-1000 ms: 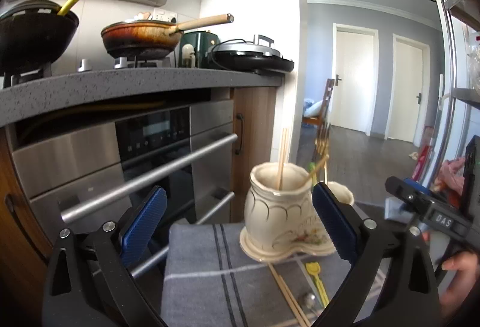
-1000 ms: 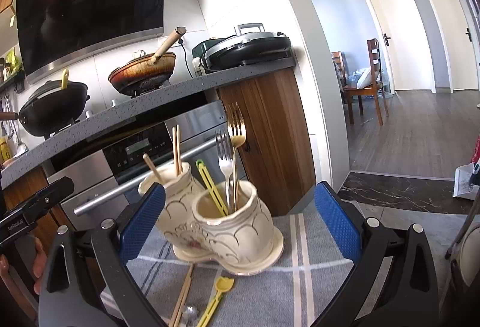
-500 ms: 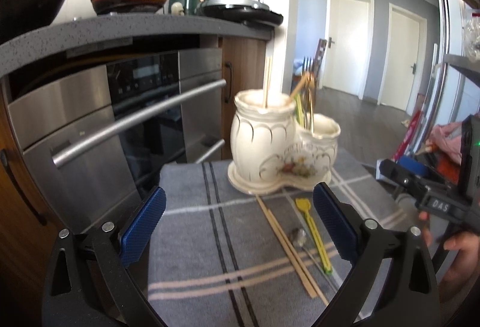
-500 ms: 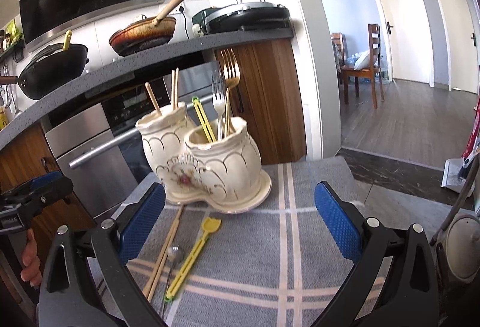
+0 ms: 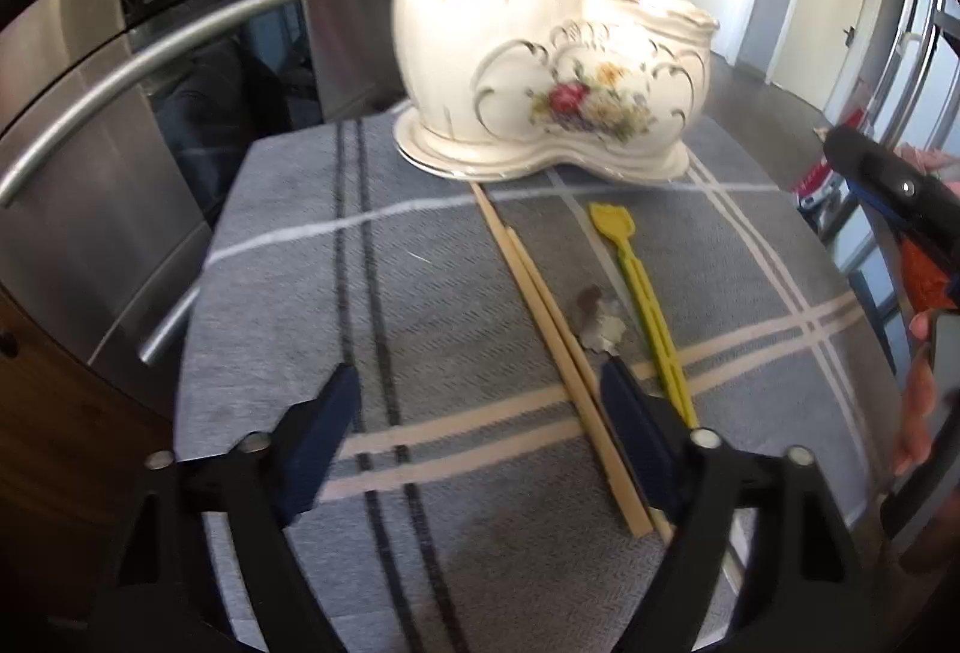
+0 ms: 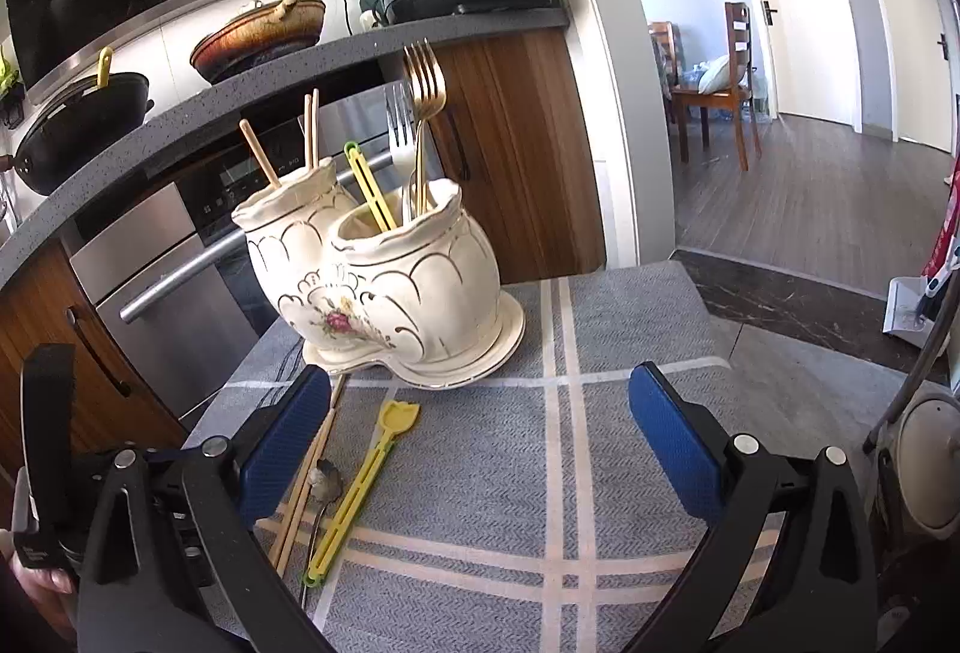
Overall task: Organize utensils
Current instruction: 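Close the left gripper on a wooden chopstick while the right gripper grasps the yellow plastic utensil, then lift the chopstick into the taller pot while the right gripper lowers the yellow utensil into the shorter pot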
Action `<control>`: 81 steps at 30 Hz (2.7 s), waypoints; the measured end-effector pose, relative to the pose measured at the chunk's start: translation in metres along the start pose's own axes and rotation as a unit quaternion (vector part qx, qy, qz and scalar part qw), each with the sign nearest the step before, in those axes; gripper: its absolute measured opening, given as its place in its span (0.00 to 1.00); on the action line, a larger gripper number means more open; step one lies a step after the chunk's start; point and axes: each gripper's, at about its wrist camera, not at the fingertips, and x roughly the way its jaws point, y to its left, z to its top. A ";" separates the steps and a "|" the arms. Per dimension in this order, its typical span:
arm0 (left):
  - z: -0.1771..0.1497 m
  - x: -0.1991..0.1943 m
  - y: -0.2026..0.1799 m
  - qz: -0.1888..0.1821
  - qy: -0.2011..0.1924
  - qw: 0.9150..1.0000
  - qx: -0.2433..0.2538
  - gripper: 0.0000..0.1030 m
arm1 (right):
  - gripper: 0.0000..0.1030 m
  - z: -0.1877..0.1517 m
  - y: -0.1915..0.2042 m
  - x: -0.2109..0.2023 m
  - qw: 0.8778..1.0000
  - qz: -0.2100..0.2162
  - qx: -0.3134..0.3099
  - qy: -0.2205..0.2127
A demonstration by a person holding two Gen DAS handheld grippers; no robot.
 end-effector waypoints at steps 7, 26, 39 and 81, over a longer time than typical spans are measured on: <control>-0.002 0.010 -0.003 0.004 0.017 1.000 -0.008 0.56 | 0.96 -0.006 0.010 0.014 0.999 -0.004 -0.037 0.038; 0.008 0.012 -0.015 -0.003 0.033 0.999 -0.002 0.32 | 0.92 -0.022 0.029 0.038 0.990 -0.017 -0.101 0.094; 0.008 0.010 0.004 0.003 0.050 0.998 0.040 0.06 | 0.64 -0.028 0.036 0.046 0.986 -0.003 -0.112 0.121; -0.003 -0.008 0.015 -0.001 0.031 0.998 0.050 0.06 | 0.09 -0.032 0.060 0.048 0.964 0.057 -0.198 0.169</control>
